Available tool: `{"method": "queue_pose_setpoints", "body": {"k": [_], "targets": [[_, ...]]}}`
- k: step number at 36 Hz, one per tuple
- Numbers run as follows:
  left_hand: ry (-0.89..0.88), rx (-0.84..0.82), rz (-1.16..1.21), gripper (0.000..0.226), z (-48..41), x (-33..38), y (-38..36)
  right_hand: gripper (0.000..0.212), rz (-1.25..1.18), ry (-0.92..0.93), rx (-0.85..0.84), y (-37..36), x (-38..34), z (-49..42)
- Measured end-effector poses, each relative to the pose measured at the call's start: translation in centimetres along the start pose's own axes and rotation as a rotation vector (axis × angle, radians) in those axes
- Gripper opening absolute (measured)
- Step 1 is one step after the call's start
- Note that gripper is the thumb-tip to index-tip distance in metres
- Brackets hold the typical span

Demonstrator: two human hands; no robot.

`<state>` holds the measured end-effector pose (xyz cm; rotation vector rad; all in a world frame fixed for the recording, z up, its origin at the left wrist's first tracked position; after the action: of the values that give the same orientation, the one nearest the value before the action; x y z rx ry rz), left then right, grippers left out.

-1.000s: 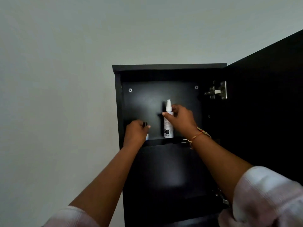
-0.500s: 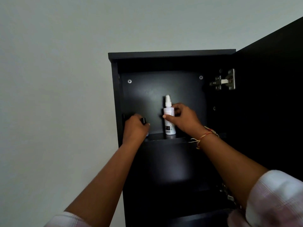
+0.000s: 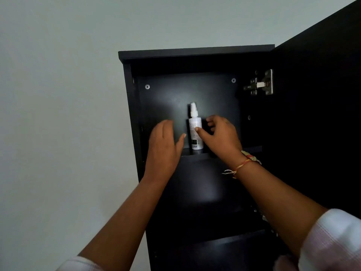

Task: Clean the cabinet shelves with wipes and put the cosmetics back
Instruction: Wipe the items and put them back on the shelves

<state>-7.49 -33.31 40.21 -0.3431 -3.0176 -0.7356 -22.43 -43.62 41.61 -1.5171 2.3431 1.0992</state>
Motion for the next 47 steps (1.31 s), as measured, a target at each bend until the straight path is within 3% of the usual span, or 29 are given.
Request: {"method": "queue_pose_setpoints", "body": {"k": [6,11,15,22,30,34,42,47], "targets": [[-0.144,-0.025,0.212,0.019,4.3,3.1,0.5,0.022,-0.107,0.161,0.227,1.0,-1.9,5.7],[-0.085,-0.162,0.396,0.004,10.2,4.4,-1.0,0.01,-0.272,0.133,0.211,-0.7,-0.9,12.1],[0.001,-0.326,0.466,0.01,16.7,4.2,-4.6,0.01,-0.29,-0.016,0.097,-4.1,2.7,18.0],[0.232,-0.719,0.542,0.02,32.7,3.8,-11.7,0.025,-0.195,-0.417,-0.273,-11.1,11.5,32.3],[0.54,-1.212,0.658,0.025,48.1,5.5,-16.9,0.016,0.017,-0.745,-0.699,-14.1,17.8,46.5],[0.585,-1.393,0.645,0.029,52.5,7.0,-18.9,0.017,0.129,-0.937,-0.923,-14.9,19.9,51.8],[0.537,-1.559,0.617,0.036,56.6,9.8,-23.0,0.026,0.24,-1.049,-1.002,-15.6,22.3,56.9],[0.534,-1.595,0.56,0.044,58.7,9.9,-25.7,0.023,0.3,-0.954,-0.983,-16.7,23.7,57.3]]}}
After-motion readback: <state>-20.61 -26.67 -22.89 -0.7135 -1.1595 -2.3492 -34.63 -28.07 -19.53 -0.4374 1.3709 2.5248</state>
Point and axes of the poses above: each hand's wrist, its own z-axis away from the middle knuckle, its own y-axis out of the back of the hand, x = y × z, the point moved 4 cm from there along -z, towards the middle knuckle, and after that the axes turned 15 degrees about -x, right-handed, at the moved point
